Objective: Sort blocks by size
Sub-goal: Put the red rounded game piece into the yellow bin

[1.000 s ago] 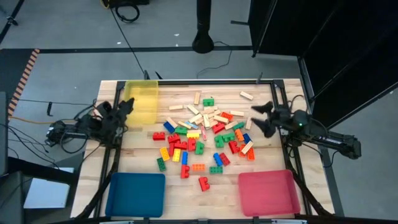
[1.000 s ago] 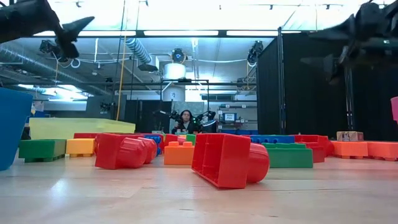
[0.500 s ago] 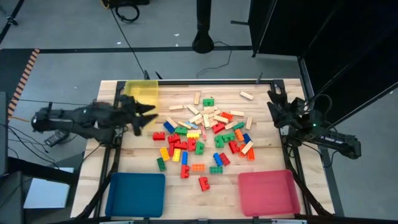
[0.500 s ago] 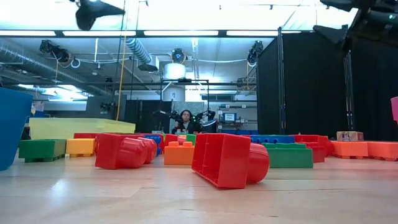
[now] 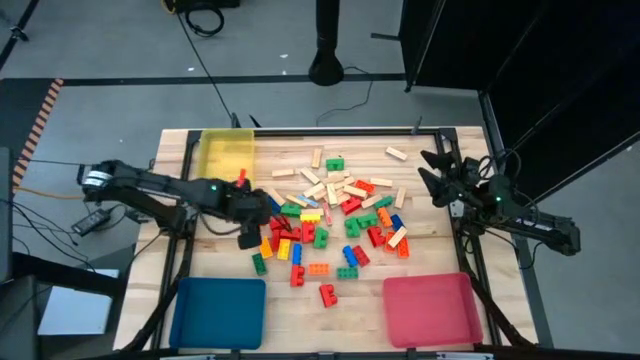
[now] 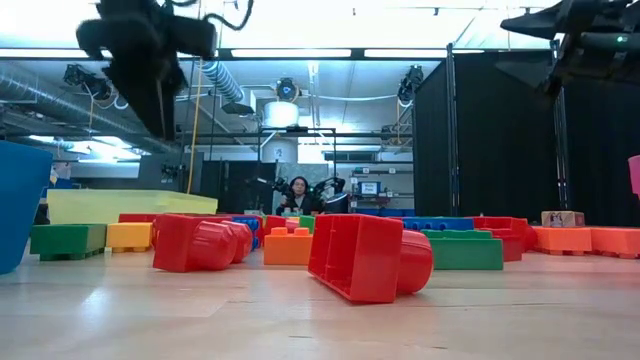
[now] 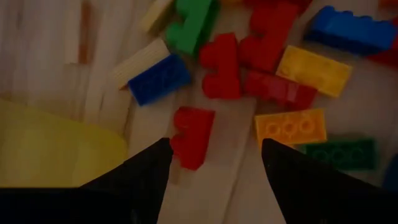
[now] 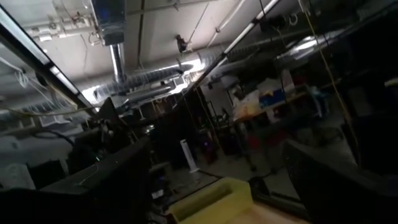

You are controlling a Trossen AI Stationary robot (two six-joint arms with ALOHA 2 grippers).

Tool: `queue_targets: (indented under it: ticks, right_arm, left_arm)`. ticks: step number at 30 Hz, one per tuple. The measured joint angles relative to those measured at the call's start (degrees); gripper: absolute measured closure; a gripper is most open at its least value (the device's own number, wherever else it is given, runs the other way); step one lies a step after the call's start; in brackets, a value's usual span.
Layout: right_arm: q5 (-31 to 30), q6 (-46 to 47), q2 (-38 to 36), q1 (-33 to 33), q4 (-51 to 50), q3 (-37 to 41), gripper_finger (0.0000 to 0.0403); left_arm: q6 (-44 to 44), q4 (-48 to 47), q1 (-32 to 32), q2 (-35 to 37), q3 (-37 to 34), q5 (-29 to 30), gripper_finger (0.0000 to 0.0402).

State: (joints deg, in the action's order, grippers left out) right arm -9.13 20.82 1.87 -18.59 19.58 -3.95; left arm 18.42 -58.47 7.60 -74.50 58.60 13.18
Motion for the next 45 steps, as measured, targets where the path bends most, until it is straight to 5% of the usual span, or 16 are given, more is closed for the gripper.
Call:
queue_targets:
  ticks: [14,29,38,45]
  right_arm:
    - [0.0,1.2,0.0,0.0,-0.3,0.0,0.0029]
    - [-0.7,2.7,0.0,0.0,-0.5,0.0,0.0030]
    - [-1.4,3.3,0.0,0.0,-1.0,0.0,0.0030]
    - [-1.6,3.3,0.0,0.0,-1.6,0.0,0.0030]
  left_arm:
    - [-4.0,15.6,-2.1,11.1,-20.2,-3.7,0.0154]
    - [-8.7,27.0,-10.0,7.1,-26.3,-2.6,0.0154]
    - [-12.4,31.8,-14.4,1.8,-28.2,-10.4,0.0155]
    - [-11.9,34.0,-14.7,-0.7,-28.2,-14.0,0.0245]
